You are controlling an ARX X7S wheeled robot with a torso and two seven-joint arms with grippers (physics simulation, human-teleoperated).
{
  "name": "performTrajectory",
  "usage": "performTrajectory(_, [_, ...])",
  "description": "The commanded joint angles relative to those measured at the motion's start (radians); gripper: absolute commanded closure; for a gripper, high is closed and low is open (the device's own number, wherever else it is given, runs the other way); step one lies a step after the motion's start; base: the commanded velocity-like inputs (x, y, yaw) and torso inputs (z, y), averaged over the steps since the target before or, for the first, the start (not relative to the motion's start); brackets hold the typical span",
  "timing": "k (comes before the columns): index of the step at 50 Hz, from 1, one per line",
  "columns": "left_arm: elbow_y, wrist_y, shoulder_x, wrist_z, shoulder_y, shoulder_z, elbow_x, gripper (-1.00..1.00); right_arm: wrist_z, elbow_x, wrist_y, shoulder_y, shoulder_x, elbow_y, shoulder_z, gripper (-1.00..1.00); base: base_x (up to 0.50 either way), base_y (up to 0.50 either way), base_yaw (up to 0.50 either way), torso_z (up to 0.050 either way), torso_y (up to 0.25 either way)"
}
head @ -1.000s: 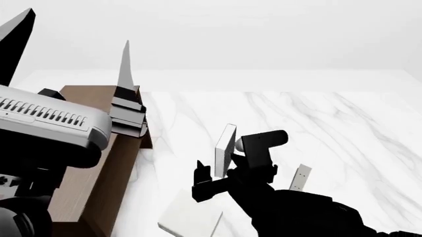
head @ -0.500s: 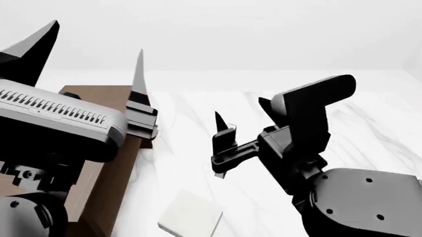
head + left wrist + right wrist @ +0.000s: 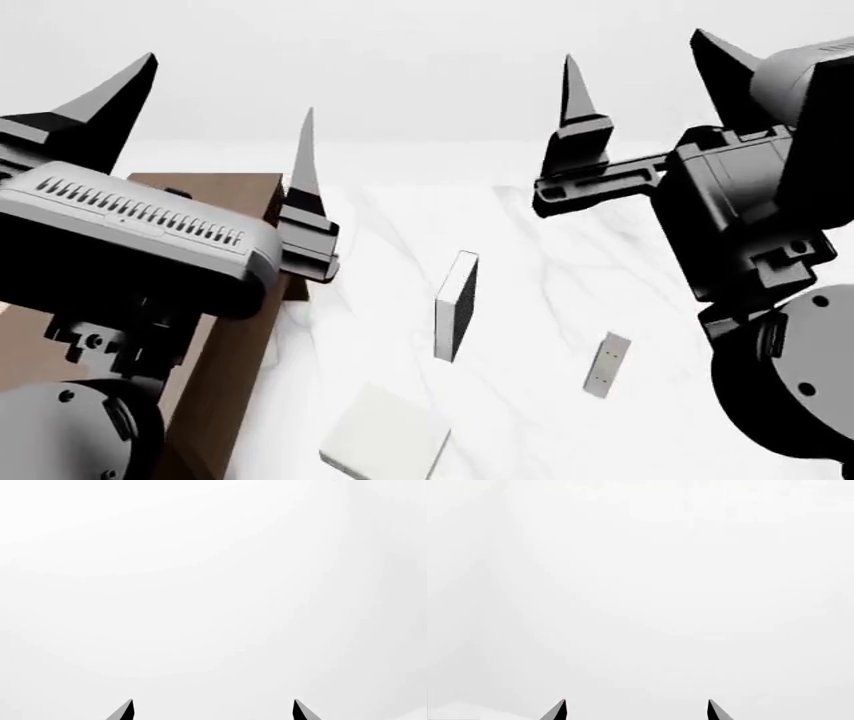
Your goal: Pick up the book on the right and place it under the cabinet shelf.
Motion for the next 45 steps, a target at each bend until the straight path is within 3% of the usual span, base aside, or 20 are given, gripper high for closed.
performTrajectory(1, [-0.054,0.042,0.058,0.040,0.006,0.035,0.038,-1.00,0.037,-0.109,-0.119,-0.073,0.069,0.040,0.044,-1.00,0.00,0.00,0.00,0.000,0.000])
performTrajectory(16, [-0.167,0.116,0.249,0.141,-0.048,0.121,0.082,-1.00,0.072,-0.119,-0.118,-0.074,0.115,0.044,0.066,-1.00,0.00,0.00,0.00,0.000,0.000])
performTrajectory(28, [-0.354,0.255,0.405,0.259,0.003,0.239,0.175,-1.00,0.092,-0.110,-0.110,-0.071,0.141,0.058,0.080,-1.00,0.00,0.00,0.00,0.000,0.000])
performTrajectory(45, [-0.446,0.373,0.471,0.280,0.111,0.306,0.242,-1.00,0.088,-0.108,-0.110,-0.071,0.133,0.075,0.086,-1.00,0.00,0.00,0.00,-0.008,-0.166])
